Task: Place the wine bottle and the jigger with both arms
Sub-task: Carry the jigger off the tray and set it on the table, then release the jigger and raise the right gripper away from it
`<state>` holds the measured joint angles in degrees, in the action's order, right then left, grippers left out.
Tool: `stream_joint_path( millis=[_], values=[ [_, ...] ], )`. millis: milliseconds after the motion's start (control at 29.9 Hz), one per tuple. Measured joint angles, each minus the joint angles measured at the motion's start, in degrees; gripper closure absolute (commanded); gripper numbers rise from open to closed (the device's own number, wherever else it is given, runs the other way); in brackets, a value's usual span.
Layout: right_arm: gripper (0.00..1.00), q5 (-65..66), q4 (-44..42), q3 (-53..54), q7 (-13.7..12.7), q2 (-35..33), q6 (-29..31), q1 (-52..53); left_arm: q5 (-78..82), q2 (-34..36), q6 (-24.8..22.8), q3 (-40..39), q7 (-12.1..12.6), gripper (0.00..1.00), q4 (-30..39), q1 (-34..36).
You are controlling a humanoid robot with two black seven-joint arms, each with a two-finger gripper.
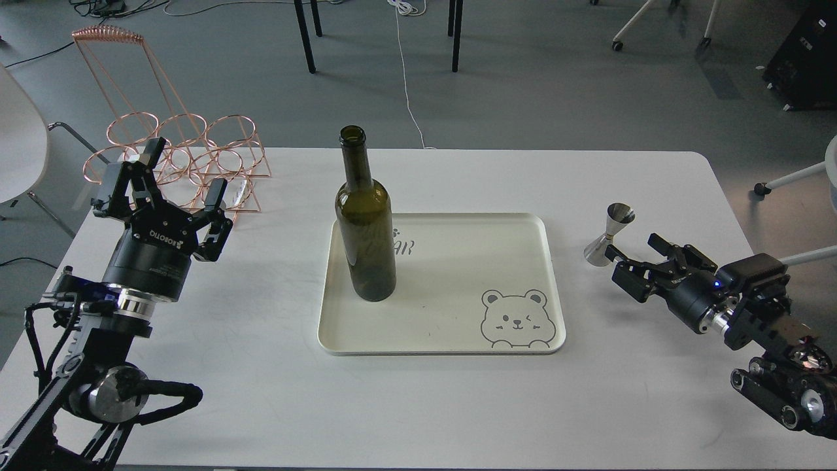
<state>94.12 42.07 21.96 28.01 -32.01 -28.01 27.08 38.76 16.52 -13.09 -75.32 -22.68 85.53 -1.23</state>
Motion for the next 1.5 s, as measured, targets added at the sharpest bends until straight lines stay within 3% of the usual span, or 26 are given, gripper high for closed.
stream_joint_path(
  millis=[267,535,702,902,1036,1103,1303,1504],
  values=[
    [0.06,-6.0,17.6,-0.8,0.0,-11.8,0.0,-6.2,0.0,0.1,-0.1,0.0,0.0,0.02,0.8,-0.2],
    [0.06,-38.6,42.3,-3.2,0.0,-20.4,0.0,-2.5,0.0,0.3,0.0,0.0,0.0,0.02,1.9,-0.4],
    [0.06,-55.0,48.8,-1.3,0.0,-21.7,3.1,6.7,0.0,0.5,0.0,0.1,0.0,0.02,2.2,-0.8],
    [0.03,-74.9,46.9,0.0,0.0,-15.7,13.2,17.3,0.2,1.1,0.2,0.1,0.0,0.02,2.9,-0.9],
    [0.02,-82.2,39.0,0.1,0.0,-9.3,16.6,20.6,0.2,3.5,0.2,-0.1,0.0,0.02,4.1,-0.9],
    [0.02,-83.2,34.2,1.2,0.0,-6.9,22.1,21.1,0.2,4.5,0.1,-0.1,0.0,0.02,4.9,-0.9],
    [0.01,-84.2,24.7,6.8,-1.0,-0.9,44.2,17.1,1.1,5.3,0.0,-0.1,-0.1,0.02,5.8,-0.8],
    [0.01,-84.4,15.7,13.3,-1.2,6.2,53.3,8.9,10.7,6.1,-0.1,-0.1,-1.7,0.02,7.4,-0.7]
  ],
)
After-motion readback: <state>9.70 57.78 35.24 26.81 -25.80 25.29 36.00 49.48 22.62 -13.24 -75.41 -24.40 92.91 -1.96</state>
